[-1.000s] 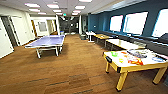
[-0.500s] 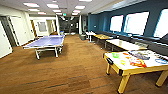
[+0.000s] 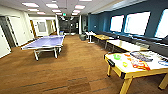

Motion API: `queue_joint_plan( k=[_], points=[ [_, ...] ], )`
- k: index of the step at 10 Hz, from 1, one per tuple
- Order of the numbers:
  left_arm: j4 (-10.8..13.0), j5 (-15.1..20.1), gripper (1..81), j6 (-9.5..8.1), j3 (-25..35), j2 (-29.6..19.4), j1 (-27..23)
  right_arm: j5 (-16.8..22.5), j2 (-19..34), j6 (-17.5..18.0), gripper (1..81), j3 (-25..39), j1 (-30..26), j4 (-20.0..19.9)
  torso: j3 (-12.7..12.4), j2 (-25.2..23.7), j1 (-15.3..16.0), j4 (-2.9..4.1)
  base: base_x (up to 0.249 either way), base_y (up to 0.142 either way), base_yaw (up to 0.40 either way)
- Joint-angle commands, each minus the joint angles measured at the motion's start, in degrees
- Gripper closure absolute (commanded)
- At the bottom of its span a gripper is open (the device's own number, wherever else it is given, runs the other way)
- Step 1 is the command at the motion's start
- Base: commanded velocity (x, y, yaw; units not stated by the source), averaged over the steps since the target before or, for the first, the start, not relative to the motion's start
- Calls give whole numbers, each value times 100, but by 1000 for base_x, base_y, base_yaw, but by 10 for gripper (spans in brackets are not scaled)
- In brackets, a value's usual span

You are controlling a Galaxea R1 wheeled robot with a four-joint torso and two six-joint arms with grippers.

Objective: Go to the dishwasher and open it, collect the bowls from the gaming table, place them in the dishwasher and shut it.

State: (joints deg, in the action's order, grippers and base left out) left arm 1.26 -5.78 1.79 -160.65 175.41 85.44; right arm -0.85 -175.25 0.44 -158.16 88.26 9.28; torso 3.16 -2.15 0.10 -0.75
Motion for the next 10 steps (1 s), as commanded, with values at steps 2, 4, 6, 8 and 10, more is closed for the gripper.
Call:
queue_joint_plan(
  k=[2,4,6,8,10],
  points=[
    [-11,279,10,50,-19,-6,-304,287,-12,-9,10,23,-260,13,0,0,0,0,158,0,0],
    [-3,279,10,58,-19,-6,-304,287,-12,-9,10,23,-252,13,0,0,0,0,158,0,0],
    [-3,279,10,49,-19,-6,-304,287,-12,-9,10,32,-260,4,0,0,0,0,157,0,0],
    [-11,279,10,49,-19,-14,-304,287,-12,-9,10,32,-260,13,0,0,0,0,154,0,0],
    [-11,279,10,58,-19,-14,-304,287,-21,-9,10,32,-260,13,0,2,2,0,136,0,0]
  ],
)
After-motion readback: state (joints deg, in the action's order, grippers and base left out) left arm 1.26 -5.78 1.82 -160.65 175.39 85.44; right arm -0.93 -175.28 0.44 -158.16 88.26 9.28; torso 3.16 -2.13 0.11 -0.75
